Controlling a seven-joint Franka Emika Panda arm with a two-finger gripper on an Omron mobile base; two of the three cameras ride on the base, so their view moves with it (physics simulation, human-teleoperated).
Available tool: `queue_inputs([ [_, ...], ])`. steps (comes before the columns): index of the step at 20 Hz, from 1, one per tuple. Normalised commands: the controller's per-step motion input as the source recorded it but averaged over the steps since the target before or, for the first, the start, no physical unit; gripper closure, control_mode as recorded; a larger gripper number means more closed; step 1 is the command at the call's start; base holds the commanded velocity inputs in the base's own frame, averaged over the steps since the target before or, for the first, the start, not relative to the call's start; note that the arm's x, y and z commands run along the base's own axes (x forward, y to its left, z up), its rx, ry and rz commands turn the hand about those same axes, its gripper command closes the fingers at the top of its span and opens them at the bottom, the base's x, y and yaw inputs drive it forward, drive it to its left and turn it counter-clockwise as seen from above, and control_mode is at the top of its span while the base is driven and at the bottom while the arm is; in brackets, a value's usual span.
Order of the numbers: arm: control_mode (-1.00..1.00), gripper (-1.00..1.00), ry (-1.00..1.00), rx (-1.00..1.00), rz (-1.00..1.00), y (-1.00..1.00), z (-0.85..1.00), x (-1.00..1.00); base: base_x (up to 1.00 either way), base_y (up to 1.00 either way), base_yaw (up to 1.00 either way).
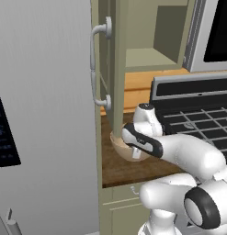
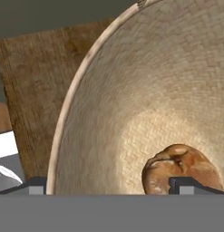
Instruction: Open the cabinet, pick up the bread from the cabinet and place it in the basket. Then move the basket to the dining counter.
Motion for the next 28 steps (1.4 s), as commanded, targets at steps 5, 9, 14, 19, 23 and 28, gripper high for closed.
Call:
queue_inputs([
  [5,-1.00,-1.00,0.00,-0.04,0.09,0.00,-0.60,0.05,0.00,0.00,0.00],
  [9,-1.00,1.00,0.00,-0.05,0.06,-0.03,-0.76,-0.05,0.00,0.00,0.00],
  [14,-1.00,1.00,0.00,-0.04,0.03,-0.45,-0.53,-0.22,0.00,0.00,0.00],
  [19,-1.00,1.00,0.00,-0.02,0.02,-0.48,0.00,-0.28,0.00,0.00,0.00],
  [23,-1.00,1.00,-0.02,0.00,0.06,-0.38,0.38,-0.43,0.00,0.00,0.00],
  [28,-1.00,1.00,-0.13,0.00,0.08,-0.24,0.60,-0.69,0.00,0.00,0.00],
])
